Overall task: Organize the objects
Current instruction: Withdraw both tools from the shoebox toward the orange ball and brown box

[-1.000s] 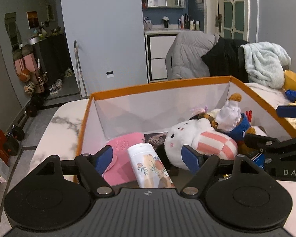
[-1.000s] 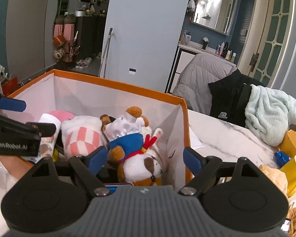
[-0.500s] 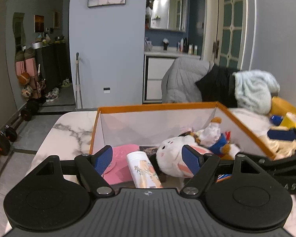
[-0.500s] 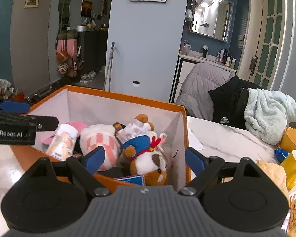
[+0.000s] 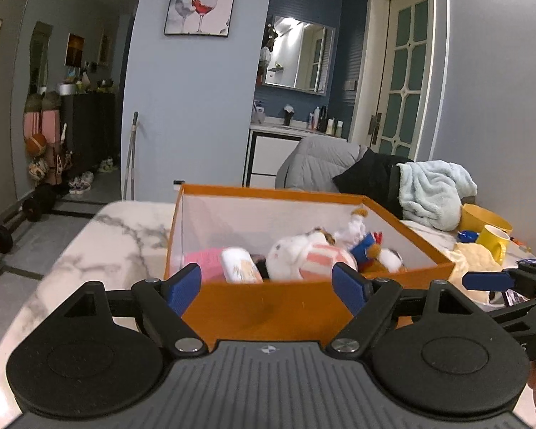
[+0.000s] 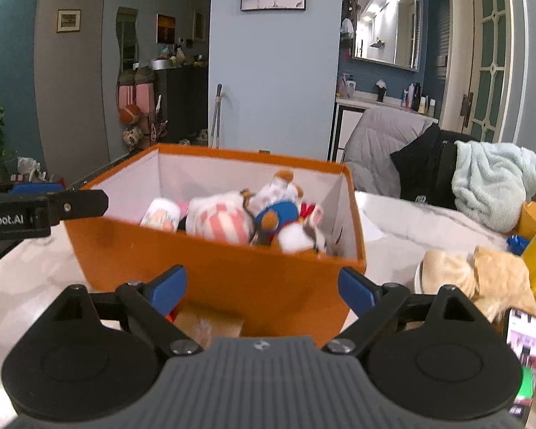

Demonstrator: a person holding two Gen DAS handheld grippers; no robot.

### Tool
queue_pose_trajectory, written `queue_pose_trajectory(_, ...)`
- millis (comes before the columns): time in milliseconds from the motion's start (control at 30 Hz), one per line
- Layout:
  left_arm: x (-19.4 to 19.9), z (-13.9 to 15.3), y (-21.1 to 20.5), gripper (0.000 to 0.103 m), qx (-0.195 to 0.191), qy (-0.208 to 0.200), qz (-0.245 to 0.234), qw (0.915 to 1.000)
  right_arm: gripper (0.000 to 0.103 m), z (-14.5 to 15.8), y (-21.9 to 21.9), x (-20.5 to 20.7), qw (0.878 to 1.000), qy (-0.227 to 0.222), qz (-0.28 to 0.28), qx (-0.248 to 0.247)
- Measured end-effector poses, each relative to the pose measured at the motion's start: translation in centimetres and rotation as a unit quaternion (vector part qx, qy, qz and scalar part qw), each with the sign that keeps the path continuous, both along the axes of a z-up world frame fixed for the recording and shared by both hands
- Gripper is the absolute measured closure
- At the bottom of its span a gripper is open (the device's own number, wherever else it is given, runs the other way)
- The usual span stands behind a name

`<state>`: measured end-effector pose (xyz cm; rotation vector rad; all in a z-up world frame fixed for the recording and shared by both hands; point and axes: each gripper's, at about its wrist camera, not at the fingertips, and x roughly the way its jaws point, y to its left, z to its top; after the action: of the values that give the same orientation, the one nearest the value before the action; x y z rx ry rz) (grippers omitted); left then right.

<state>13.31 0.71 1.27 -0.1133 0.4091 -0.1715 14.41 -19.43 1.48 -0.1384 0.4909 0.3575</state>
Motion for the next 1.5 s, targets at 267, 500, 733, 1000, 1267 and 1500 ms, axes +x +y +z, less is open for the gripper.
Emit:
queue_pose_trajectory(267, -1.5, -2.5, -0.3, 0.008, -0.004, 0.013, -0.011, 0.9999, 0.011, -2.4, -0.6, -2.2, 1.000, 0.021, 0.000, 0.006)
queue_pose_trajectory(500, -1.6, -4.0, -1.2, 0.008, -0.002, 0.027, -0.022, 0.9994, 0.011, -4.8, -0.6, -3.5, 0.999, 0.045, -0.003, 0.021)
queue_pose_trajectory(733, -0.8, -5.5, -2.7, 0.008, 0.021, 0.050, -0.028, 0.9981, 0.011, -6.7, -0.9, -4.4, 0.997, 0.069, -0.008, 0.044)
queue_pose_trajectory(1000, 0.5, -6.7, -3.4, 0.008, 0.020, 0.079, -0.021, 0.9965, 0.010, -6.9, -1.4, -4.6, 0.996, 0.073, -0.011, 0.056)
queue_pose_trajectory(1267, 0.3, -7.2, -2.9, 0.007, 0.019, 0.079, -0.006, 0.9967, 0.010, -7.1, -1.6, -4.6, 0.995, 0.075, -0.009, 0.061)
queue_pose_trajectory(1500, -1.5, -7.0, -0.7, 0.004, 0.021, 0.061, 0.062, 0.9960, 0.010, -7.4, -1.6, -4.4, 0.995, 0.076, -0.008, 0.066)
